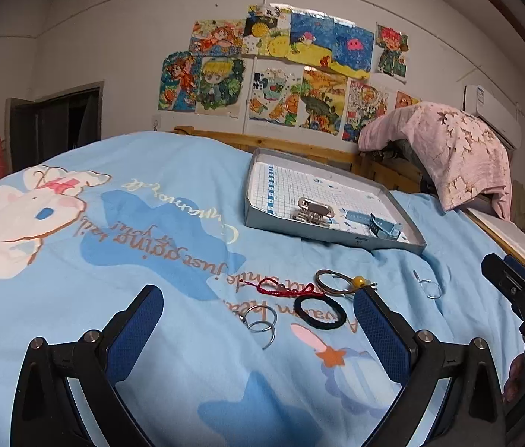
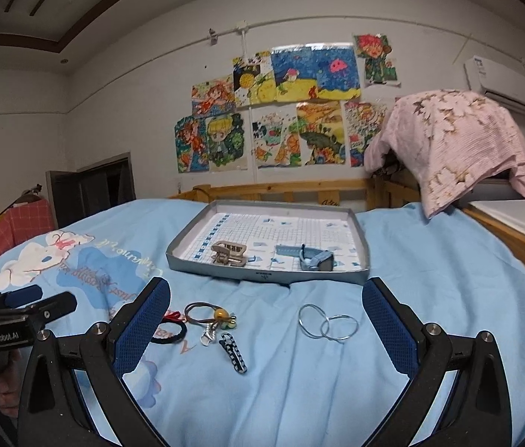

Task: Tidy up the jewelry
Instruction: 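Withdraw both open tools from the tray back toward the remaining items, then grasp the black hair tie with the left tool while the right tool grasps the striped keychain, then carry the hair tie with the left tool while the right tool carries the striped keychain to the tray, then open the left tool over the tray while the right tool releases the striped keychain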

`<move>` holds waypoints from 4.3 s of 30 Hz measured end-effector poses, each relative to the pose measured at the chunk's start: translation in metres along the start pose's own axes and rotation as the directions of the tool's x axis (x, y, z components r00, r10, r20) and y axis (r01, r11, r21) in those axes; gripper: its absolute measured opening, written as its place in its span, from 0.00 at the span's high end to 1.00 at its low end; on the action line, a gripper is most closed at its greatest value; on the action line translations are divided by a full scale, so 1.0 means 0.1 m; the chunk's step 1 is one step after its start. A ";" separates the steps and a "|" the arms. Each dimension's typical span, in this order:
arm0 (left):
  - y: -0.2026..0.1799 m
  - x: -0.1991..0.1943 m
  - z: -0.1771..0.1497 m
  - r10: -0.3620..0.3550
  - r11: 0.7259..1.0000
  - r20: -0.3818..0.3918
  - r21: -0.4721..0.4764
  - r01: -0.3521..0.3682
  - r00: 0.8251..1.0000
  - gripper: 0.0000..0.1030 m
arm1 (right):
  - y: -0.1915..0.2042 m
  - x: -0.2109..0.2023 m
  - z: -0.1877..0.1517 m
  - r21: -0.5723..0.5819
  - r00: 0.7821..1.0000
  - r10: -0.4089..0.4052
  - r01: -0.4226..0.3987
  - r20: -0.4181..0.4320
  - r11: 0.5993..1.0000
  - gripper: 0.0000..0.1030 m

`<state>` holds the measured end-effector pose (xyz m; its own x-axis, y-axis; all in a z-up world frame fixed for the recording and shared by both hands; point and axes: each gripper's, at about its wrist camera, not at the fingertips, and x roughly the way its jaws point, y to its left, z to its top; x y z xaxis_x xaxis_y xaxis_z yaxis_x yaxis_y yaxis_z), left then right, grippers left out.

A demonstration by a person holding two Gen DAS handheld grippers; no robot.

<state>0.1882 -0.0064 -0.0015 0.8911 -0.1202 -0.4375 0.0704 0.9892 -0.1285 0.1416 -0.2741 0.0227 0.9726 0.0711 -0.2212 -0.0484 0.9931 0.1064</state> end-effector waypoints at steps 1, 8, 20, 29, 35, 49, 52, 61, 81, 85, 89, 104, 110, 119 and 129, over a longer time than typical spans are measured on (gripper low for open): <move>-0.01 0.05 0.00 -0.008 1.000 -0.012 0.005 0.008 1.000 0.00 | 0.00 0.05 0.00 0.000 1.000 0.007 -0.007 -0.013 1.000 0.02; -0.05 0.29 -0.03 -0.051 0.998 -0.068 0.026 0.053 0.996 0.00 | -0.02 0.34 -0.08 0.020 0.995 0.048 -0.046 -0.086 0.999 0.02; -0.22 0.58 0.03 -0.143 0.985 -0.120 0.084 0.153 0.982 0.16 | -0.04 0.71 -0.21 0.017 0.980 0.082 -0.080 -0.182 0.997 0.18; -0.23 0.78 -0.04 -0.210 0.972 -0.209 0.062 0.227 0.955 0.45 | -0.07 0.87 -0.28 0.056 0.960 0.145 -0.136 -0.241 0.989 0.46; -0.28 0.92 -0.09 -0.228 0.966 -0.288 0.056 0.254 0.930 0.61 | 0.08 0.96 -0.39 0.019 0.933 0.174 -0.177 -0.314 0.984 0.59; -0.29 1.12 -0.19 -0.167 0.980 -0.392 0.038 0.197 0.905 0.91 | 0.18 1.10 -0.57 -0.009 0.881 0.167 -0.190 -0.443 0.982 0.64; -0.30 1.09 -0.20 -0.172 0.977 -0.389 0.047 0.206 0.905 0.94 | 0.19 1.12 -0.60 -0.008 0.870 0.170 -0.197 -0.463 0.980 0.77; -0.39 0.87 -0.17 -0.218 0.960 -0.342 0.093 0.263 0.914 0.95 | 0.17 1.09 -0.60 0.014 0.870 0.176 -0.192 -0.461 0.981 0.89; -0.79 1.14 0.42 -0.200 0.968 -0.202 0.108 0.224 0.959 0.95 | -0.10 1.04 -0.25 0.064 0.958 0.127 -0.114 -0.259 0.991 0.90; -0.99 1.35 0.62 -0.204 0.968 -0.178 0.109 0.225 0.963 0.95 | -0.31 1.20 -0.07 0.065 0.971 0.089 -0.076 -0.221 0.995 0.90; -1.27 1.70 0.78 -0.182 0.971 -0.171 0.124 0.205 0.968 0.95 | -0.61 1.47 0.12 0.078 0.978 0.047 -0.031 -0.202 0.996 0.90; -1.55 2.61 0.75 -0.097 0.984 -0.275 0.116 0.134 0.956 0.95 | -1.19 2.52 0.08 0.173 0.948 0.037 0.020 -0.316 0.985 0.90; -1.58 2.70 0.68 -0.070 0.983 -0.323 0.141 0.121 0.944 0.95 | -1.20 2.61 -0.02 0.197 0.936 0.037 0.035 -0.350 0.980 0.89; -1.56 2.68 0.67 -0.089 0.984 -0.323 0.119 0.133 0.942 0.94 | -1.18 2.63 -0.05 0.198 0.934 0.036 0.037 -0.355 0.979 0.88; -1.51 2.38 0.75 -0.125 0.983 -0.222 0.105 0.151 0.967 0.43 | -1.22 2.44 0.03 0.197 0.955 0.021 0.039 -0.296 0.980 0.63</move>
<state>0.4232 -0.1785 -0.0197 0.7537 -0.2584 -0.6042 0.2506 0.9630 -0.0993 0.3855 -0.3778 -0.0412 0.8608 0.1162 -0.4955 0.0357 0.9574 0.2866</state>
